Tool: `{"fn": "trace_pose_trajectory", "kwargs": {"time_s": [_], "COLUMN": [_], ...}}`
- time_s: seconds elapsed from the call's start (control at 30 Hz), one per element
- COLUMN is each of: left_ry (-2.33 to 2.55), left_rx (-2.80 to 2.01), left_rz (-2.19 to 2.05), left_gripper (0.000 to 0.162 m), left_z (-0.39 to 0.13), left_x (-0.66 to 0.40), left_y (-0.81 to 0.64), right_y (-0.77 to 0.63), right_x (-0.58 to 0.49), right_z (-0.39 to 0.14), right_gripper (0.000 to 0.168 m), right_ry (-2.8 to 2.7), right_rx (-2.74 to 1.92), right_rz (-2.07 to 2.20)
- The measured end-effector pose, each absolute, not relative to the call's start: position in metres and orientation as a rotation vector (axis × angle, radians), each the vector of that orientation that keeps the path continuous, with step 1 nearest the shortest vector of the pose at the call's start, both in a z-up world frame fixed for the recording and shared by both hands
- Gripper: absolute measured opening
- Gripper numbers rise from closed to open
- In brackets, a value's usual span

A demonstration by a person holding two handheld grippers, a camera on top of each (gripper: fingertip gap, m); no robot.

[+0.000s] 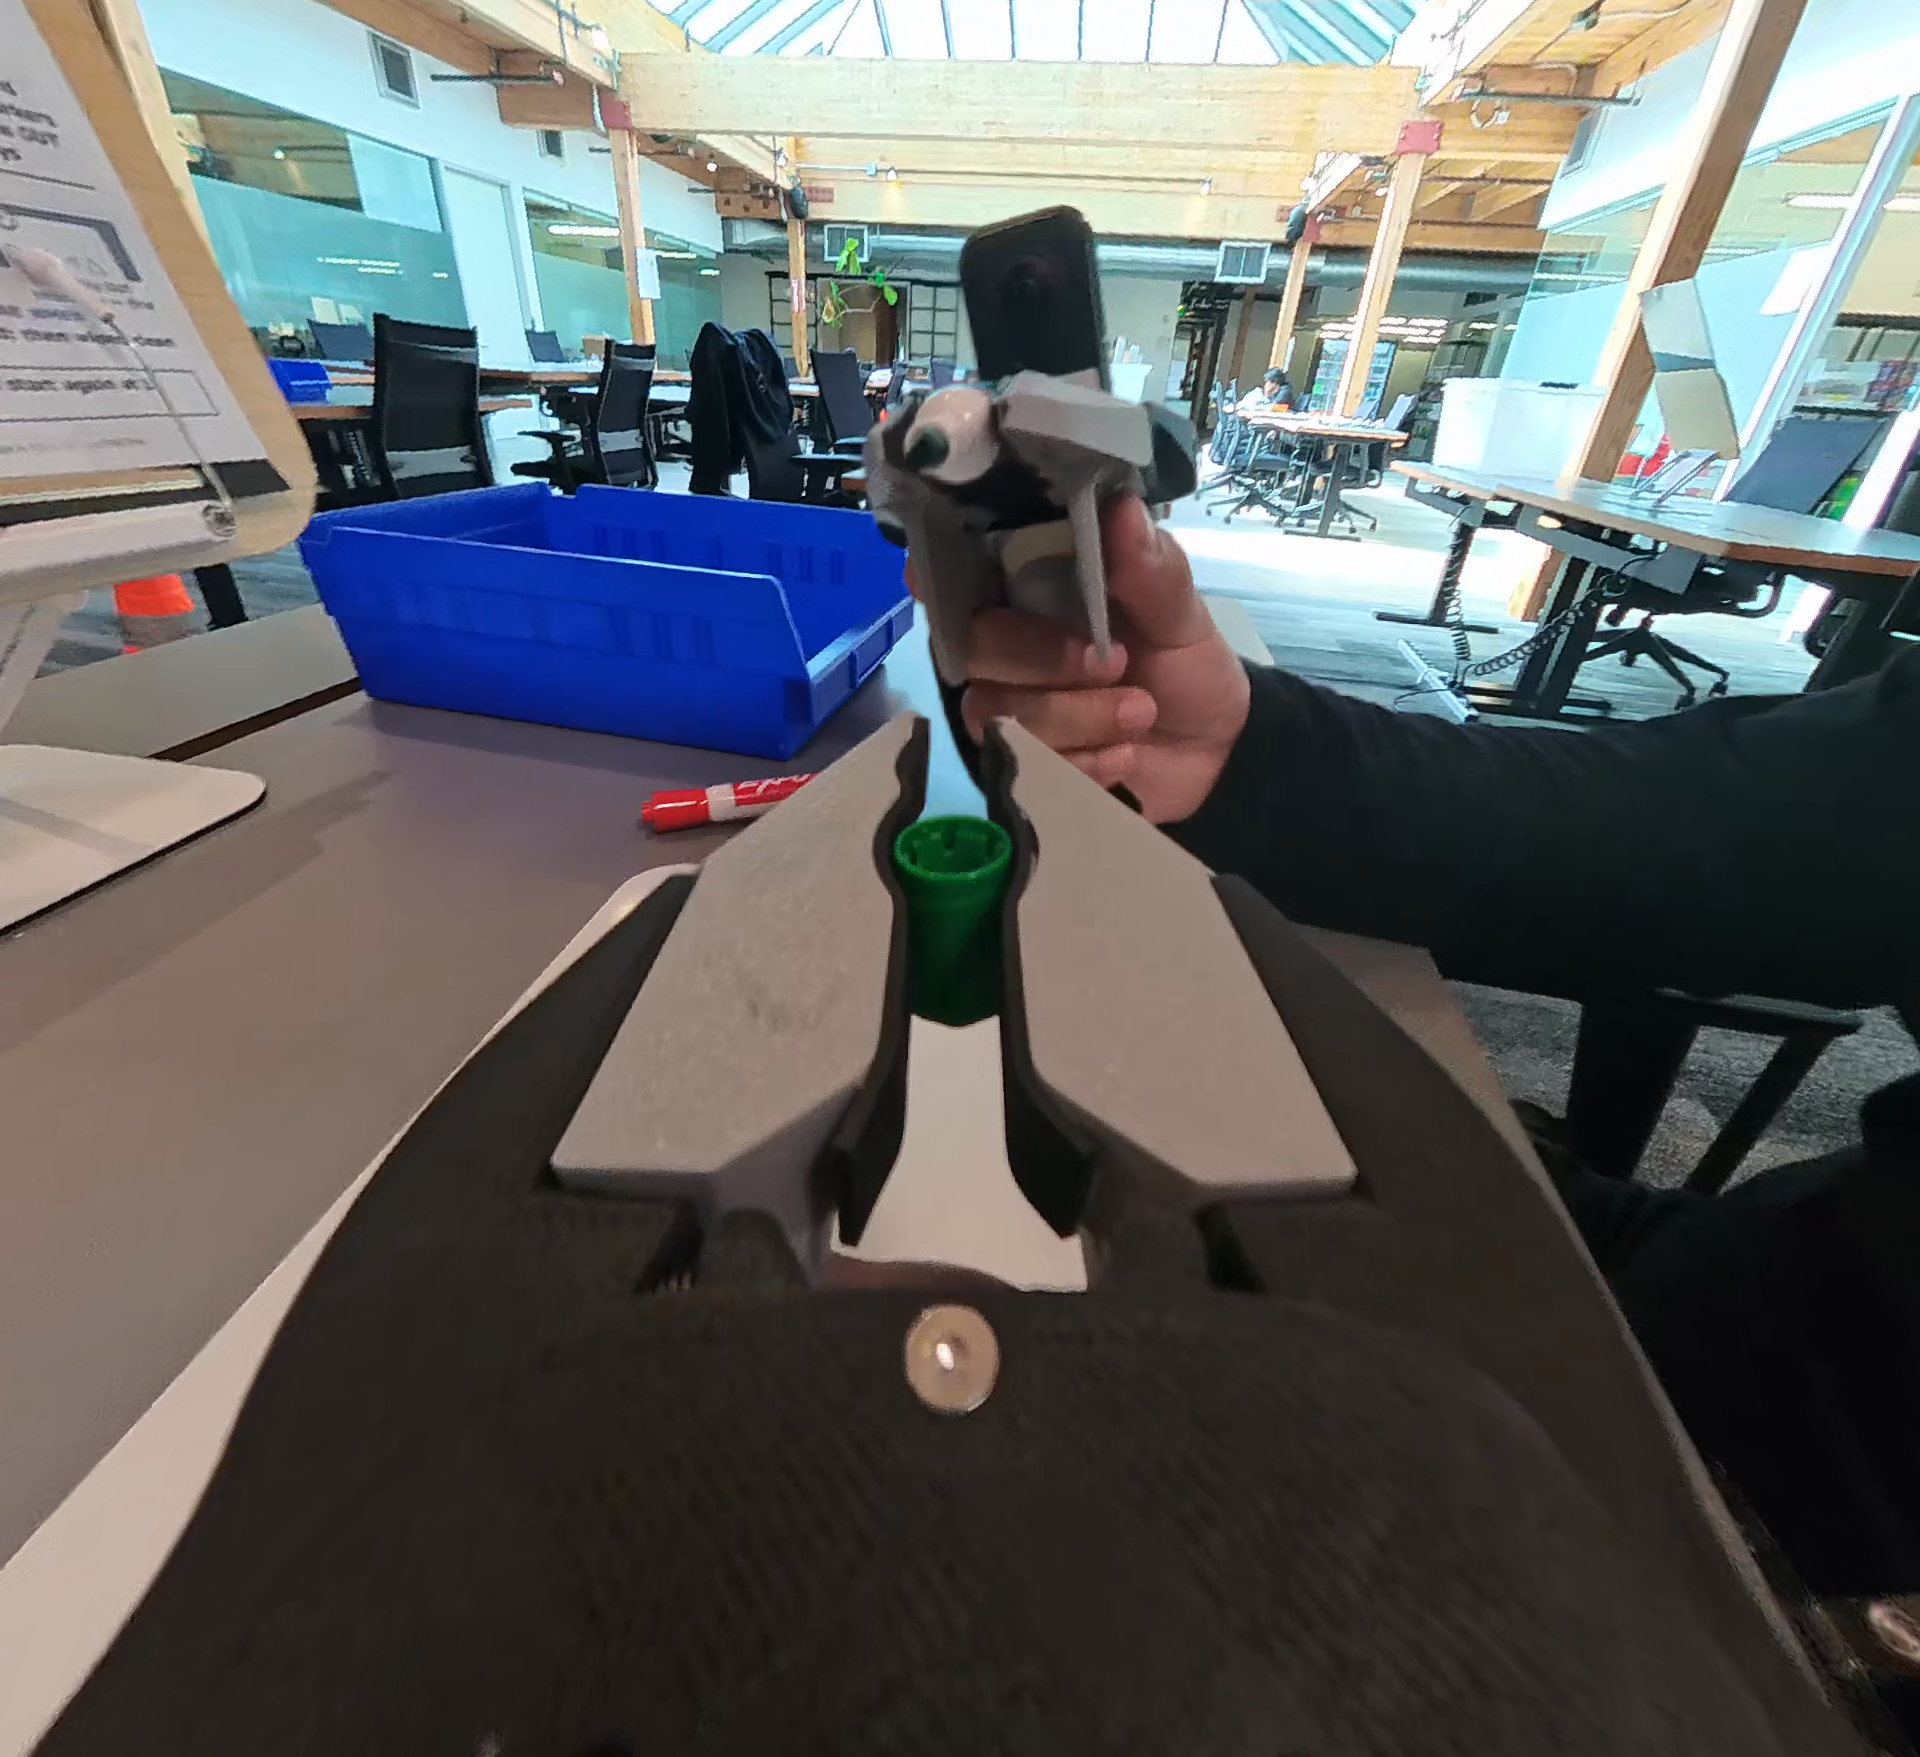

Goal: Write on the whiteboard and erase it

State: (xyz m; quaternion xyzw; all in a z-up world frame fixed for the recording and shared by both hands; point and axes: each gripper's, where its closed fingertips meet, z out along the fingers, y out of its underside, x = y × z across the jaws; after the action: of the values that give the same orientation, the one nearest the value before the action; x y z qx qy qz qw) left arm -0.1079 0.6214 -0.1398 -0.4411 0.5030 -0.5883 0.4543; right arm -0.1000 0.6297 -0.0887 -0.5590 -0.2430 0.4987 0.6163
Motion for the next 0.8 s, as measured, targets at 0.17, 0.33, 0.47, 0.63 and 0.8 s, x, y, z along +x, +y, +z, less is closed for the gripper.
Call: {"fn": "trace_pose_trajectory", "kwargs": {"time_s": [0.17,0.33,0.47,0.63,0.8], "left_ry": [1.199,1.188,1.210,1.202,1.187], "left_rx": [-1.162,-1.174,-1.165,-1.137,-1.104], "left_rz": [-1.440,-1.425,-1.420,-1.431,-1.459], "left_gripper": [0.009,0.009,0.008,0.008,0.009], "left_z": [-0.145,-0.147,-0.149,-0.146,-0.141], "left_x": [-0.113,-0.113,-0.110,-0.109,-0.107], "left_y": [0.639,0.643,0.638,0.634,0.629], "right_y": [0.632,0.636,0.637,0.636,0.636], "right_x": [-0.077,-0.066,-0.068,-0.078,-0.093], "right_z": [-0.084,-0.088,-0.096,-0.106,-0.117], "right_gripper": [0.016,0.015,0.015,0.015,0.015], "right_ry": [-0.503,-0.493,-0.521,-0.563,-0.608], "right_rx": [-1.269,-1.300,-1.350,-1.395,-1.442], "right_rz": [1.126,1.071,1.025,1.025,1.046]}}
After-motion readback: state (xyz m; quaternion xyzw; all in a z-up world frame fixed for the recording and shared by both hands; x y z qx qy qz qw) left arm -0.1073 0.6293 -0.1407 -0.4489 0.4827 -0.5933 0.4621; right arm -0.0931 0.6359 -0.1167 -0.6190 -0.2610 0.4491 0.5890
